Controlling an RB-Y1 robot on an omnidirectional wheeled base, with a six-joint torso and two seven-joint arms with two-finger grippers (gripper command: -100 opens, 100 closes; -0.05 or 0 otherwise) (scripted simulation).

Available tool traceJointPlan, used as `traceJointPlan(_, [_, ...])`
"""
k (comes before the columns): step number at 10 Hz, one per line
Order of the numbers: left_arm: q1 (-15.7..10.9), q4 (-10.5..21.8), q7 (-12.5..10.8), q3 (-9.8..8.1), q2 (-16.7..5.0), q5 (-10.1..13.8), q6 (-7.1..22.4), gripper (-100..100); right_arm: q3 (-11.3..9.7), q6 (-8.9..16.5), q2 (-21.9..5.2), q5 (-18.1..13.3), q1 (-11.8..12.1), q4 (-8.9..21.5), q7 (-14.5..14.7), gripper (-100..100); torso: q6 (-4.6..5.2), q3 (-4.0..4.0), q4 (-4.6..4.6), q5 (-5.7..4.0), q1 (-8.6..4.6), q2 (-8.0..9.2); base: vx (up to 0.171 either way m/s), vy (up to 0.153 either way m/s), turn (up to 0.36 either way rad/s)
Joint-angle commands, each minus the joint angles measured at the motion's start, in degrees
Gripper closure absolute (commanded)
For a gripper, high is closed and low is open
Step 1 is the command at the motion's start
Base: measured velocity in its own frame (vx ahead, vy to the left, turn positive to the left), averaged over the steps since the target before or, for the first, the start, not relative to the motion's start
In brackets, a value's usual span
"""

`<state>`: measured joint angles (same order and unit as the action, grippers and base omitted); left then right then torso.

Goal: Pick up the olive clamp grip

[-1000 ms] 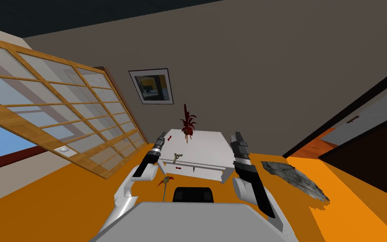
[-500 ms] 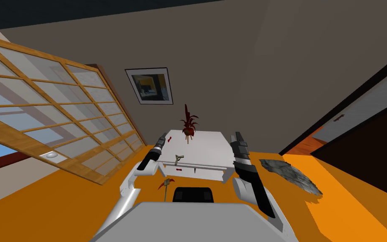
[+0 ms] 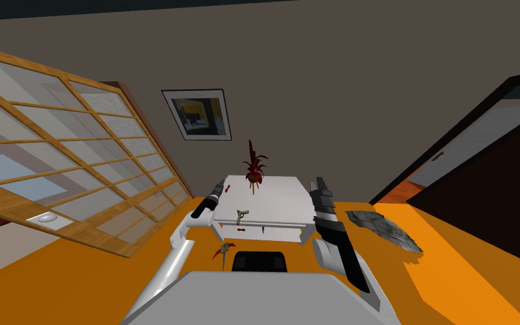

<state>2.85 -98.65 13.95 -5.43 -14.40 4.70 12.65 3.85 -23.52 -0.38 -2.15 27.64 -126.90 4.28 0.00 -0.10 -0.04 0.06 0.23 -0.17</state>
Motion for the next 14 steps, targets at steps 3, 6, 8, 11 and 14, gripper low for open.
traceJointPlan(3, [-3.0, 4.9, 0.9, -0.57, -0.5, 0.8, 5.3, -100, 0.0, 0.0, 0.0, 0.0, 0.0, 0.0, 0.0, 0, 0.0, 0.02, 0.01, 0.0, 0.0, 0.05, 0.013, 0.069, -0.073])
traceJointPlan(6, [-5.2, 8.5, 1.5, -0.98, -0.9, 1.3, 8.4, -100, 0.0, 0.0, 0.0, 0.0, 0.0, 0.0, 0.0, 0, 0.0, 0.01, 0.0, -0.03, -0.13, 0.02, 0.015, 0.038, -0.047])
traceJointPlan(8, [-7.4, 11.8, 2.2, -1.37, -1.3, 1.7, 11.5, -100, 0.0, 0.0, 0.0, 0.0, 0.0, 0.0, 0.0, 0, -0.01, 0.02, 0.01, -0.02, -0.08, 0.04, 0.011, 0.053, -0.069])
traceJointPlan(11, [-9.6, 15.2, 2.9, -1.72, -1.6, 2.2, 14.6, -100, 0.0, 0.0, 0.0, 0.0, 0.0, 0.0, 0.0, 0, -0.04, 0.03, 0.0, -0.01, -0.08, 0.06, 0.006, 0.048, -0.058])
traceJointPlan(14, [-13.8, 20.2, 4.3, -2.34, -2.3, 3.1, 20.1, -100, 0.0, 0.0, 0.0, 0.0, 0.0, 0.0, 0.0, 0, -0.04, 0.05, 0.01, -0.03, -0.17, 0.1, 0.002, 0.035, -0.087])
